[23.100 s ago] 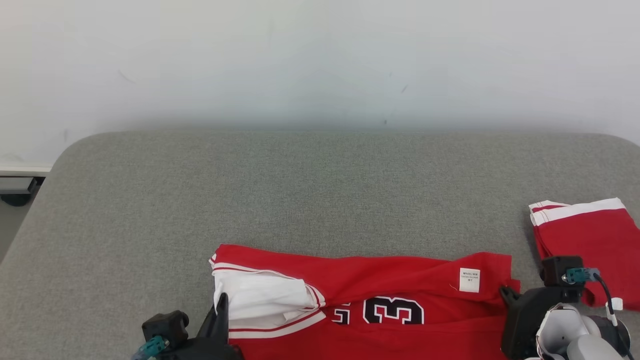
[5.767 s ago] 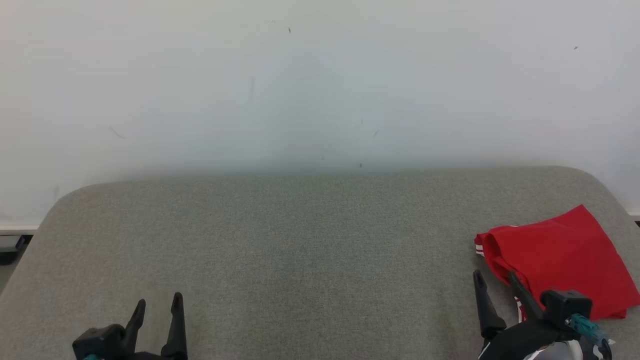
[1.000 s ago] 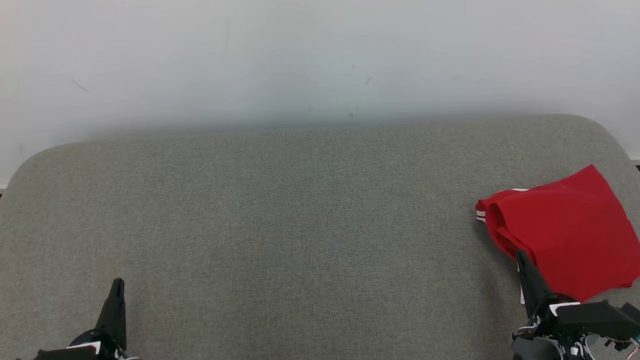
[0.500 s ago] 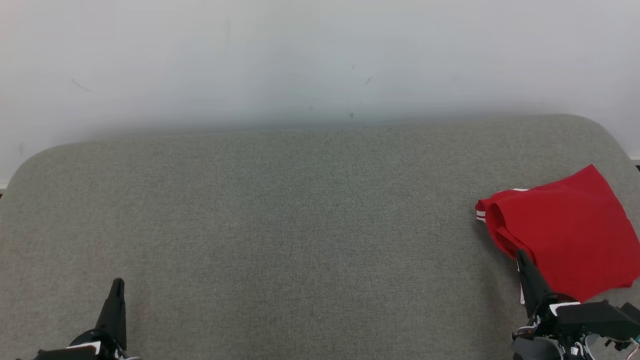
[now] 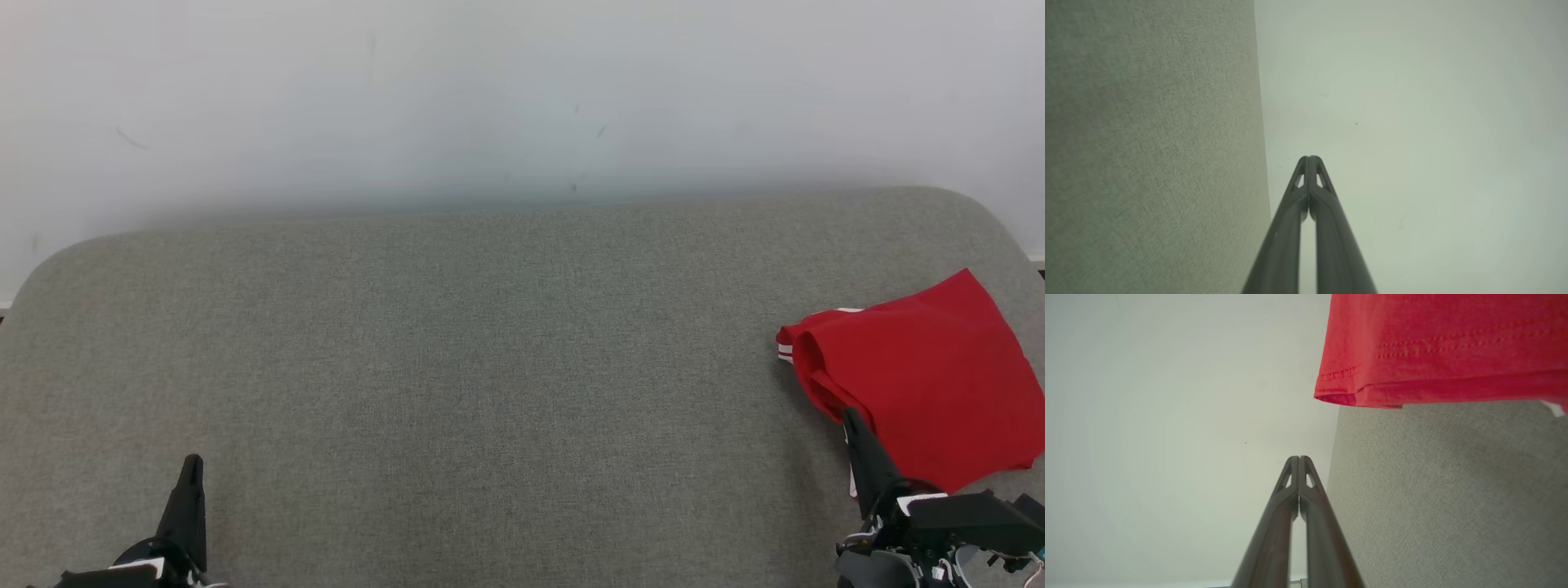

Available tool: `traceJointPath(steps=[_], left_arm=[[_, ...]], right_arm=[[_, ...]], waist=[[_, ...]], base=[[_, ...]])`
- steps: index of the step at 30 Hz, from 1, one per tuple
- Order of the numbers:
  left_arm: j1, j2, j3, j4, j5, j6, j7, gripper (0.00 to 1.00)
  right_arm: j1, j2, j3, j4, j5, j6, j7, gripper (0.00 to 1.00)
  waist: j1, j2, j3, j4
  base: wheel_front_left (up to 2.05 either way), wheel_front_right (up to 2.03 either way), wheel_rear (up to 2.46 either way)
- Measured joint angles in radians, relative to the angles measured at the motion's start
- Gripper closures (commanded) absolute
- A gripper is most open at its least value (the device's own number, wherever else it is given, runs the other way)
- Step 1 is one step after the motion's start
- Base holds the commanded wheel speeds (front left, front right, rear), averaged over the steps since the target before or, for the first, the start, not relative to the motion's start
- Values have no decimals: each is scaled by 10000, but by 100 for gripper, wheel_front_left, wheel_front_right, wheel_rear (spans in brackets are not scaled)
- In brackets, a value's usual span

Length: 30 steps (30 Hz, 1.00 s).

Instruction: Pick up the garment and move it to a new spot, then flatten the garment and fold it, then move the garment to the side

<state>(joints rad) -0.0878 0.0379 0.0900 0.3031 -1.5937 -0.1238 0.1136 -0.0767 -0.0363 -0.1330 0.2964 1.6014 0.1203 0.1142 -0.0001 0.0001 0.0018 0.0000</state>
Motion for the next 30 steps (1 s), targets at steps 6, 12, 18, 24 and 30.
traceJointPath(steps=[6,12,18,24,30], left_arm=[[0,0,0,-4,0,0,0,100],[0,-2,0,-12,0,0,0,100],[0,-2,0,-15,0,0,0,100],[0,-2,-2,-19,0,0,0,100],[0,-2,-2,-21,0,0,0,100]], right_arm=[[0,0,0,-2,0,0,0,100],[0,0,0,-4,0,0,2,100],[0,0,0,-4,0,0,0,100],[0,0,0,-6,0,0,0,100],[0,0,0,-6,0,0,0,100]], waist=[[0,0,0,0],[0,0,0,0],[0,0,1,0],[1,0,1,0],[2,0,1,0]], base=[[0,0,0],[0,0,0],[0,0,0],[0,0,0],[0,0,0]])
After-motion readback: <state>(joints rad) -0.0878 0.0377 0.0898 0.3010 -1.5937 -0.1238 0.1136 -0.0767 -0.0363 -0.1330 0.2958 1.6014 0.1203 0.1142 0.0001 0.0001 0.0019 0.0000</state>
